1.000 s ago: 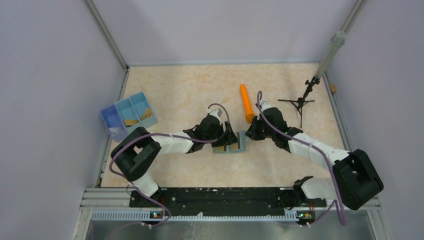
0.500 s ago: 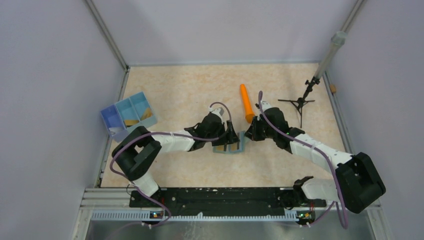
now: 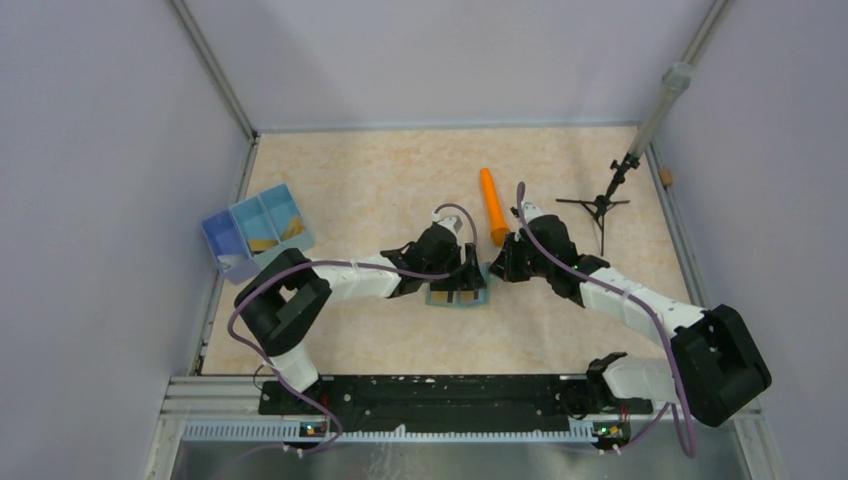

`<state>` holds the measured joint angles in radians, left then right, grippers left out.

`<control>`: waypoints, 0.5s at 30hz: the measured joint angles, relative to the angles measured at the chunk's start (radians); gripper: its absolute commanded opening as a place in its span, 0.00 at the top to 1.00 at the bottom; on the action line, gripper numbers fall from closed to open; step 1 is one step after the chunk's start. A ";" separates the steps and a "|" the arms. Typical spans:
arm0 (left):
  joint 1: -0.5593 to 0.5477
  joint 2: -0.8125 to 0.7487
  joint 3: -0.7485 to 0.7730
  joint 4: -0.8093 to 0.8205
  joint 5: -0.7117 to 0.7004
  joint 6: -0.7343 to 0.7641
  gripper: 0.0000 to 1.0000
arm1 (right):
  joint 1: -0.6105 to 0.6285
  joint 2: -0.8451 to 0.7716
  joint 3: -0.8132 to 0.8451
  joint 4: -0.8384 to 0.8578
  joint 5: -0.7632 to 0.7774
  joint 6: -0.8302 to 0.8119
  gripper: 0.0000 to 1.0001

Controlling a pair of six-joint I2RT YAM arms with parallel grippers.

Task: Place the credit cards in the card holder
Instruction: Insert the credit card into the card holder.

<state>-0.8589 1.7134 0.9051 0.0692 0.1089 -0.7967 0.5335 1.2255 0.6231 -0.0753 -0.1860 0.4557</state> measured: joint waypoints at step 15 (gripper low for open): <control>-0.011 0.000 0.012 -0.040 -0.050 0.014 0.26 | 0.000 0.000 0.000 -0.010 0.027 0.000 1.00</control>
<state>-0.8696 1.7134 0.9173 0.0288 0.0589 -0.7830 0.5335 1.2255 0.6231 -0.0853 -0.1585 0.4553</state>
